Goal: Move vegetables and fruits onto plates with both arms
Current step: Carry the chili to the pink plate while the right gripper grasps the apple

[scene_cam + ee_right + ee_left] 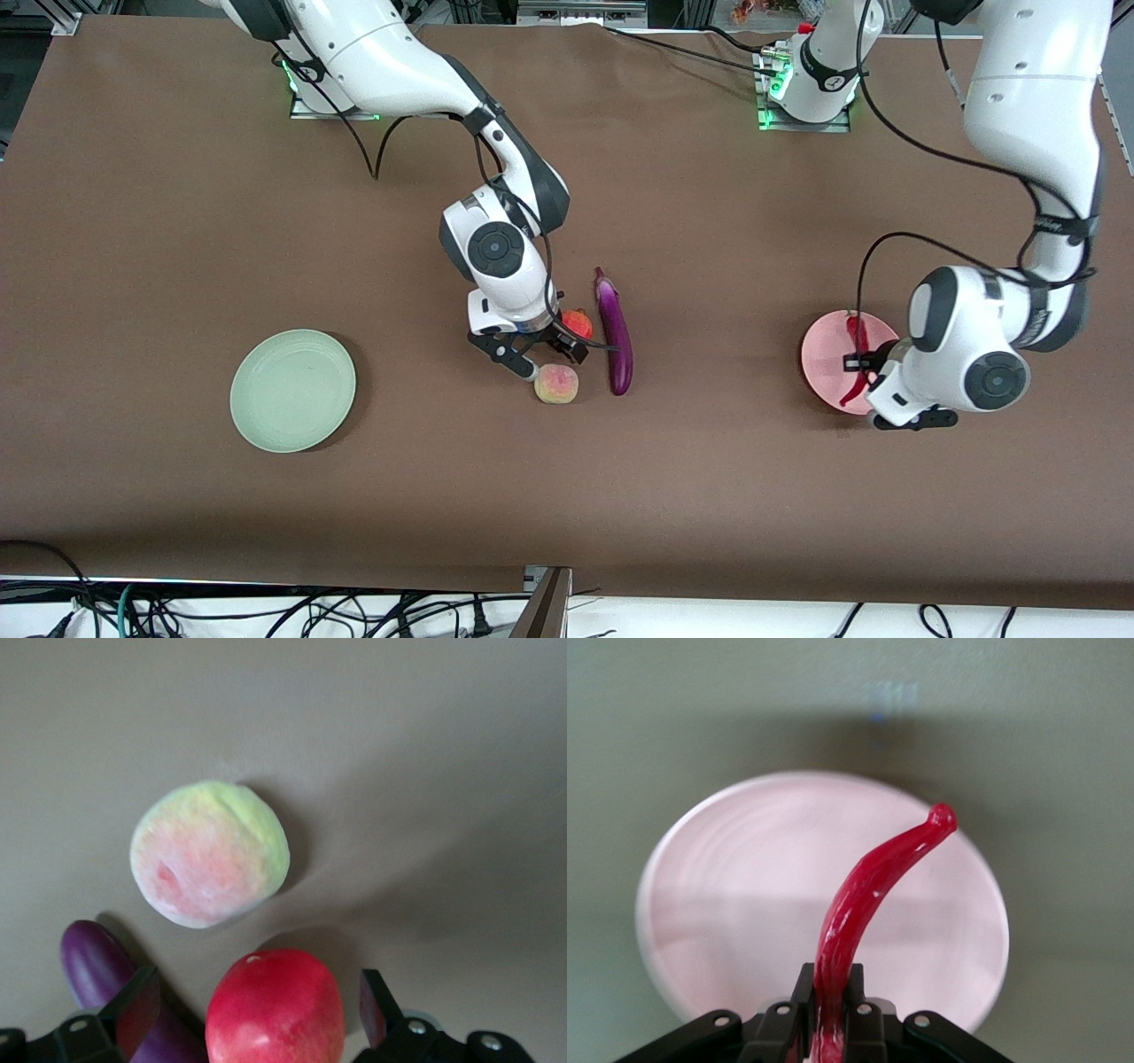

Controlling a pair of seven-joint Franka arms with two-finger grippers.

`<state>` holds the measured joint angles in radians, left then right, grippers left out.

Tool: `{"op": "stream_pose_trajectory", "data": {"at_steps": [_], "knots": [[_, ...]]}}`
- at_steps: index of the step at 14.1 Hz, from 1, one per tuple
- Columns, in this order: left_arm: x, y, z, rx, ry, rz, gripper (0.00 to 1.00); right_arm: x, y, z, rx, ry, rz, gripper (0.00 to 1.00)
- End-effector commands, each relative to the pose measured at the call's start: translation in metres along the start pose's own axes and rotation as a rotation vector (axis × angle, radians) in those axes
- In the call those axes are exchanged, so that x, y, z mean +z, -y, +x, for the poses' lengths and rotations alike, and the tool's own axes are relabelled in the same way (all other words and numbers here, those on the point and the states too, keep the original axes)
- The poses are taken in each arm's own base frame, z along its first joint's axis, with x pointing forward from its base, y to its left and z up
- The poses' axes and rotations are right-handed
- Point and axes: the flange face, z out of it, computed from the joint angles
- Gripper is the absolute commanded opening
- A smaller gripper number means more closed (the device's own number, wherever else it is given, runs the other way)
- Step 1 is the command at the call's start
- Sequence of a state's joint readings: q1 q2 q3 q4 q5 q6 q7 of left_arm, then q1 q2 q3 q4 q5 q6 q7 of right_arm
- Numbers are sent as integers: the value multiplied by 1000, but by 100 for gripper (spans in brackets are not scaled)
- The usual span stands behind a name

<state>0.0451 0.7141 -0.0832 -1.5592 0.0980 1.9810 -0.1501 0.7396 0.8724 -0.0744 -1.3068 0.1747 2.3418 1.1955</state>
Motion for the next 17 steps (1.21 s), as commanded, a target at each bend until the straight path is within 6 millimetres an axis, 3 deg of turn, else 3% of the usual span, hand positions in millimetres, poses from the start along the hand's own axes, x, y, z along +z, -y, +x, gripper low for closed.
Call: {"op": "stream_pose_trajectory", "data": {"at_steps": [1,2,7,9,10,12,14,17], "knots": [[13,0,-5,19,-78,1,64,13,7,-4,42,8,43,100],[10,0,-5,19,-79,7,100,18,7,-7,55,7,52,100],[-83,13,-21,1,-146,-1,100,36,3,-26,61,12,44,98],[-116,12,-29,1,-153,3,100,38,1,-28,57,14,36,76],[-133,10,-33,2,-144,3,100,35,1,-27,49,13,39,59],[-159,-14,-42,3,-108,-84,100,28,0,-19,40,14,30,35],[-179,-37,-55,3,-74,-197,100,-3,-5,9,26,35,-19,30],[-178,-83,-71,-10,-10,-287,100,-71,-34,78,-63,105,-104,30]]}}
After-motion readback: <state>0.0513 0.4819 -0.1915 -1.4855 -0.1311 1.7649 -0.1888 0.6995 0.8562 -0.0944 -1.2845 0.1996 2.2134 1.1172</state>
